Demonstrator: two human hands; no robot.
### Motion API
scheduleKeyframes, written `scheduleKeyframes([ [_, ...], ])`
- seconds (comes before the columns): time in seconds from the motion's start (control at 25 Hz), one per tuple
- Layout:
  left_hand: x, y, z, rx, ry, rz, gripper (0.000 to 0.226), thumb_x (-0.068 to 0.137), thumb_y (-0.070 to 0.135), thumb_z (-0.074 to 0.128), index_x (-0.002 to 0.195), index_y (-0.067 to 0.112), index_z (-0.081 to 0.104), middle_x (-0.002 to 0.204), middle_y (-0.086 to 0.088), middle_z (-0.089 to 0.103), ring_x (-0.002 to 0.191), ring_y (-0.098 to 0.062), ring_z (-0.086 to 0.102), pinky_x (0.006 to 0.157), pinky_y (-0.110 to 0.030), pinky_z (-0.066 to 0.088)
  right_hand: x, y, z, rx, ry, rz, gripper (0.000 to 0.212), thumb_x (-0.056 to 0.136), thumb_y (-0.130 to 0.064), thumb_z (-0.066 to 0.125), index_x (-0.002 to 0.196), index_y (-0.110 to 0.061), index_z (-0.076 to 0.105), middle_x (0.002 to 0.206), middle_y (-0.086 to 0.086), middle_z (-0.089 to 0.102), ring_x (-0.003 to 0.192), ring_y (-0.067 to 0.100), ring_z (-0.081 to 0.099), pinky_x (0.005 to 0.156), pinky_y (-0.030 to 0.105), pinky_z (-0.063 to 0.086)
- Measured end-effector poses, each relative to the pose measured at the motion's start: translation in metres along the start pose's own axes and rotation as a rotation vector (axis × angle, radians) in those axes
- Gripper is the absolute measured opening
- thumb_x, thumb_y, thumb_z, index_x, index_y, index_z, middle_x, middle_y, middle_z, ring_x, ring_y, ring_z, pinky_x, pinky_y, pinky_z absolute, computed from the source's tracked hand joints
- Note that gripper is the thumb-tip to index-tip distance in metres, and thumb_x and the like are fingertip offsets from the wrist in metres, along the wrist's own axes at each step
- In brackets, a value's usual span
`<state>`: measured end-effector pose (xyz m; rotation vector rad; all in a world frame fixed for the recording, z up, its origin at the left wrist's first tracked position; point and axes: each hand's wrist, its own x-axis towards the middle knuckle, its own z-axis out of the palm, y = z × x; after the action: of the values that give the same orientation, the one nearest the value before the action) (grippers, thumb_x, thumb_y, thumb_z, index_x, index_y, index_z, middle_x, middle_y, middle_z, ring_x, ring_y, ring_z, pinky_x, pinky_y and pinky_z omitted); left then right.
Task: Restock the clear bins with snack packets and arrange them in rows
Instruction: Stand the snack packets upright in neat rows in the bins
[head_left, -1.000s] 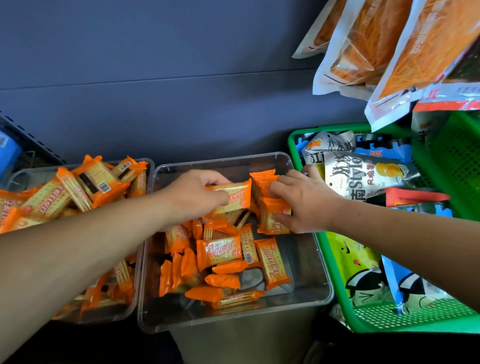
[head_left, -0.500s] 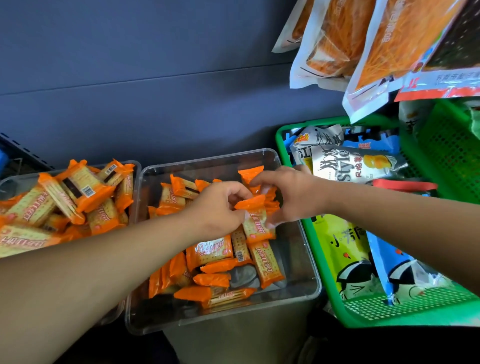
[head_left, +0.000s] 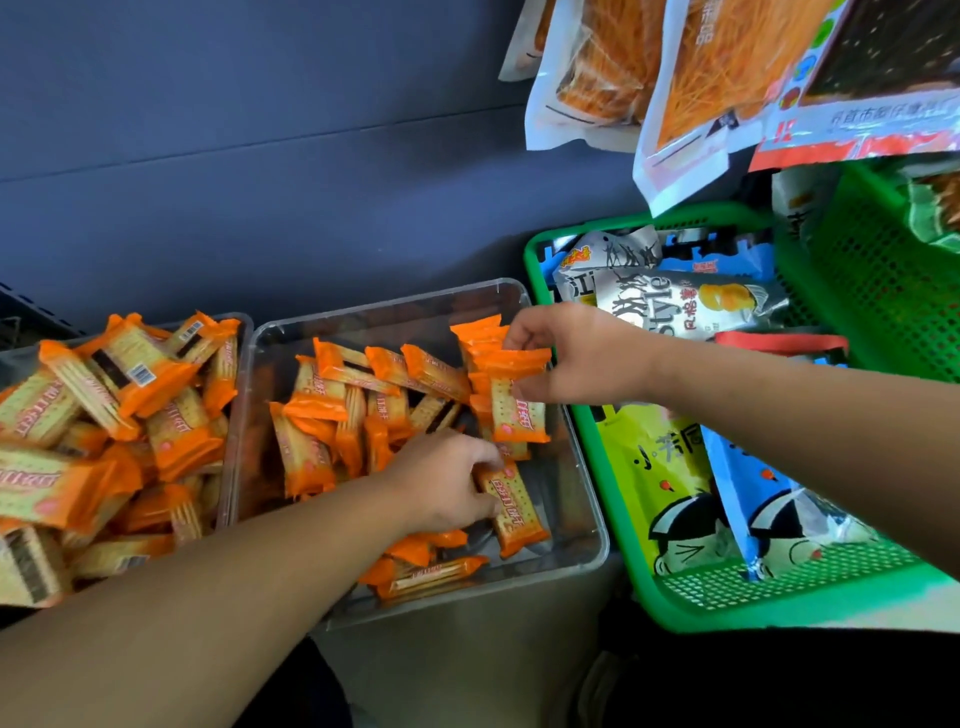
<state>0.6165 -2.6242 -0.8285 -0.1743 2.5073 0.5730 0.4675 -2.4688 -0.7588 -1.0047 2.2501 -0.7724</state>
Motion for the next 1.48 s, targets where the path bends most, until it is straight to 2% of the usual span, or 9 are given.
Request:
scheduleKeyframes([
  [0.28, 0.003, 0.01, 0.006, 0.018, 0.021, -0.001, 0.057, 0.085, 0.049, 0.08, 0.137, 0.033, 0.064, 0.13, 0.014, 0.067, 0.129, -0.015, 0.053, 0.113, -0.039, 0.039, 0.005, 0.004, 0.023, -0.577, -0.016, -0.084, 0.038, 0.086, -0.045, 0.072, 0.118, -0.03, 0.056, 0.109, -0.004, 0.063, 0.112, 0.018, 0.057, 0.114, 0.045, 0.025],
  [0.48, -0.001, 0.007, -0.002, -0.081, 0.007, -0.009, 0.048, 0.08, 0.045, 0.087, 0.123, 0.035, 0.069, 0.106, 0.014, 0.062, 0.112, -0.016, 0.054, 0.104, -0.041, 0.047, 0.007, 0.005, 0.026, -0.631, -0.043, -0.098, 0.041, 0.085, -0.046, 0.071, 0.119, -0.03, 0.055, 0.107, -0.003, 0.062, 0.115, 0.018, 0.055, 0.117, 0.048, 0.023],
  [0.64, -0.007, 0.0, -0.003, -0.163, 0.047, 0.013, 0.032, 0.076, 0.033, 0.091, 0.095, 0.039, 0.065, 0.106, 0.013, 0.064, 0.104, -0.015, 0.06, 0.094, -0.04, 0.054, 0.004, 0.0, 0.013, -0.309, 0.014, -0.123, 0.03, 0.078, -0.029, 0.075, 0.1, -0.034, 0.054, 0.091, -0.004, 0.069, 0.087, 0.023, 0.065, 0.096, 0.041, 0.048],
  [0.72, -0.004, -0.007, -0.008, -0.251, 0.209, -0.004, 0.031, 0.076, 0.029, 0.09, 0.095, 0.038, 0.068, 0.098, 0.013, 0.068, 0.094, -0.014, 0.066, 0.086, -0.038, 0.058, -0.001, -0.005, 0.006, -0.066, 0.123, -0.126, 0.028, 0.079, -0.017, 0.074, 0.099, -0.03, 0.058, 0.087, -0.001, 0.069, 0.079, 0.025, 0.064, 0.078, 0.039, 0.054],
  [0.88, 0.007, -0.01, -0.016, -0.332, 0.483, -0.018, 0.031, 0.079, 0.027, 0.089, 0.104, 0.034, 0.073, 0.09, 0.017, 0.066, 0.088, -0.011, 0.066, 0.073, -0.027, 0.051, -0.003, -0.015, -0.005, 0.212, 0.187, -0.09, 0.024, 0.085, -0.006, 0.072, 0.099, -0.025, 0.066, 0.085, 0.004, 0.069, 0.082, 0.027, 0.066, 0.076, 0.041, 0.057],
  [0.96, 0.008, -0.002, -0.01, -0.307, 0.476, -0.013, 0.028, 0.084, 0.029, 0.086, 0.108, 0.03, 0.072, 0.082, 0.019, 0.058, 0.083, -0.011, 0.058, 0.067, -0.023, 0.044, 0.0, -0.012, -0.007, 0.244, 0.189, -0.056, 0.022, 0.084, -0.007, 0.075, 0.097, -0.022, 0.067, 0.088, 0.011, 0.071, 0.083, 0.032, 0.069, 0.077, 0.049, 0.059],
  [1.08, 0.01, 0.006, 0.002, -0.224, 0.527, 0.023, 0.027, 0.082, 0.037, 0.087, 0.098, 0.032, 0.066, 0.1, 0.012, 0.063, 0.091, -0.015, 0.059, 0.076, -0.032, 0.052, 0.001, -0.006, -0.009, 0.243, 0.178, -0.015, 0.021, 0.082, -0.012, 0.08, 0.096, -0.021, 0.067, 0.089, 0.012, 0.072, 0.084, 0.033, 0.07, 0.081, 0.054, 0.06],
  [1.28, 0.012, 0.012, 0.007, -0.465, 0.526, -0.043, 0.042, 0.071, 0.031, 0.095, 0.088, 0.028, 0.057, 0.095, 0.014, 0.057, 0.087, -0.014, 0.062, 0.077, -0.032, 0.055, -0.001, -0.011, -0.008, 0.226, 0.145, 0.035, 0.026, 0.082, -0.006, 0.08, 0.099, -0.019, 0.065, 0.089, 0.01, 0.073, 0.067, 0.018, 0.068, 0.068, 0.044, 0.06],
  [1.48, -0.016, 0.009, -0.028, -0.616, 0.383, -0.114, 0.044, 0.078, 0.015, 0.088, 0.109, 0.03, 0.06, 0.113, 0.005, 0.061, 0.097, -0.017, 0.063, 0.071, -0.023, 0.05, -0.003, -0.024, -0.01, 0.463, 0.097, 0.111, 0.037, 0.09, 0.005, 0.067, 0.117, -0.019, 0.061, 0.105, 0.01, 0.069, 0.087, 0.03, 0.076, 0.071, 0.047, 0.066],
])
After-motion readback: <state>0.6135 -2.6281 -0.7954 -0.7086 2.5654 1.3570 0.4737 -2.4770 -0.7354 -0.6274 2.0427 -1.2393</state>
